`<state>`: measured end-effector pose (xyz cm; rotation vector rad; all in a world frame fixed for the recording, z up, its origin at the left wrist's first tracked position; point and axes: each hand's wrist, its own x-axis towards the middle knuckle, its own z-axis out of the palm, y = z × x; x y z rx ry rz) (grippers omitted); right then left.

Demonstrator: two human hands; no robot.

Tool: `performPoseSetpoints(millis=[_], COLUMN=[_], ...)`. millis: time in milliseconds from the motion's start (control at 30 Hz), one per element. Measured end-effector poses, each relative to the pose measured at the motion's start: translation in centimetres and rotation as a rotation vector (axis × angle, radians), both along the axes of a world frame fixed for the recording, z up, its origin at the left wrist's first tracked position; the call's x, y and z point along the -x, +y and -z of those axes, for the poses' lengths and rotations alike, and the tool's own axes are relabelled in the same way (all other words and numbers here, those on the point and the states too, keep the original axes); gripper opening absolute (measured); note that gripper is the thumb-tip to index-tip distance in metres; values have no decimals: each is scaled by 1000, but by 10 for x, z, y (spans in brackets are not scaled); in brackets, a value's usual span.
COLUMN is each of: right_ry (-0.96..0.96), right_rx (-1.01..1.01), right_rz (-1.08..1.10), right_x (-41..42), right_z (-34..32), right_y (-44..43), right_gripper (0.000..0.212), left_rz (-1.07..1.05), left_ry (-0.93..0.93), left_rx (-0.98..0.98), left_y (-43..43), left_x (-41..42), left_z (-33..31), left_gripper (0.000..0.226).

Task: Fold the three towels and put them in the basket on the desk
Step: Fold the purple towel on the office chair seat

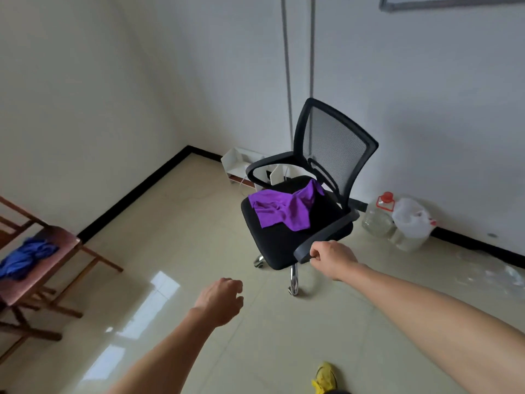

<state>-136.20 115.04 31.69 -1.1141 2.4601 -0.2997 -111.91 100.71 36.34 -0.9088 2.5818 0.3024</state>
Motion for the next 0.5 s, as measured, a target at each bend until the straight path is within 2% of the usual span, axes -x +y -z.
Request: performPoseSetpoints(millis=[167, 300, 500], right_ry=[-17, -49, -84], right_rx=[-48, -71, -137], right_rz=[-77, -101, 57], right_x=[34, 54, 87], right_z=[0, 16, 49], right_y=[-94, -163, -241], right_gripper=[23, 27, 28], left_rz=[-81, -60, 63], left_ry=[28, 8, -52], left_rx=[-43, -110, -139], left_y=[-76, -137, -267], left_x=[29, 43, 88], left_z=[1, 22, 51], left_gripper=[31, 32, 33])
